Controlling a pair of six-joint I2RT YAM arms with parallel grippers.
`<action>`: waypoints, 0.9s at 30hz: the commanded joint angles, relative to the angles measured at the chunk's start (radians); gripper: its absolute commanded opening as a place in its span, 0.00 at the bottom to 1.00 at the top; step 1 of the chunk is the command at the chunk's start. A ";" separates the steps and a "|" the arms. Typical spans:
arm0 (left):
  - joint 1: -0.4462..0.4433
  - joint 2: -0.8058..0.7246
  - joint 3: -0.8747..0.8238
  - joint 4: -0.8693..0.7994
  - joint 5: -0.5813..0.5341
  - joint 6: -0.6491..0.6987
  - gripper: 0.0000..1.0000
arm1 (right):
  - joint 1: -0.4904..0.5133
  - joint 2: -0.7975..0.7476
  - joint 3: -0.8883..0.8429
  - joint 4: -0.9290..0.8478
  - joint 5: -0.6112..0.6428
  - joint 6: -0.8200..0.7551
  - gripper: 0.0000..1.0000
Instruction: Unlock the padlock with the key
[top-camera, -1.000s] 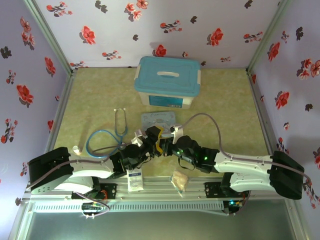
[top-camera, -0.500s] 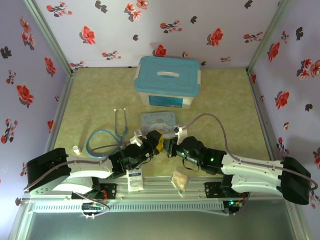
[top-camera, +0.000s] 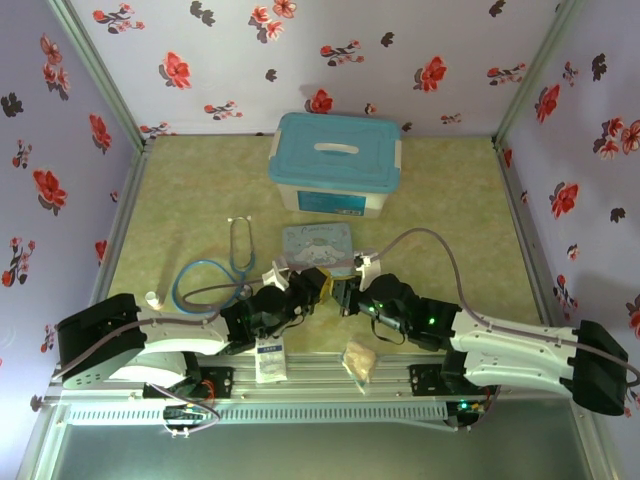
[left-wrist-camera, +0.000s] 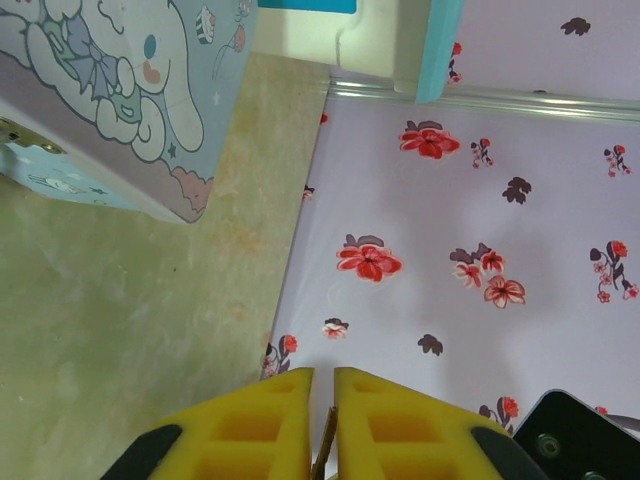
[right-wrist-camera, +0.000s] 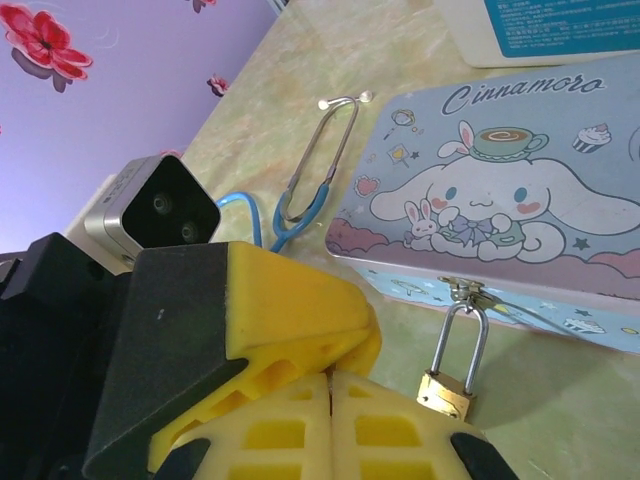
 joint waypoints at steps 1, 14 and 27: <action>0.006 -0.021 0.037 -0.030 -0.003 0.067 0.08 | -0.003 -0.012 -0.010 -0.029 0.017 -0.023 0.01; 0.008 -0.216 0.112 -0.268 -0.045 0.483 0.00 | -0.123 -0.189 -0.146 0.154 -0.198 0.071 0.85; 0.060 -0.313 0.242 -0.280 0.307 0.935 0.00 | -0.243 -0.317 -0.203 0.489 -0.521 0.119 0.98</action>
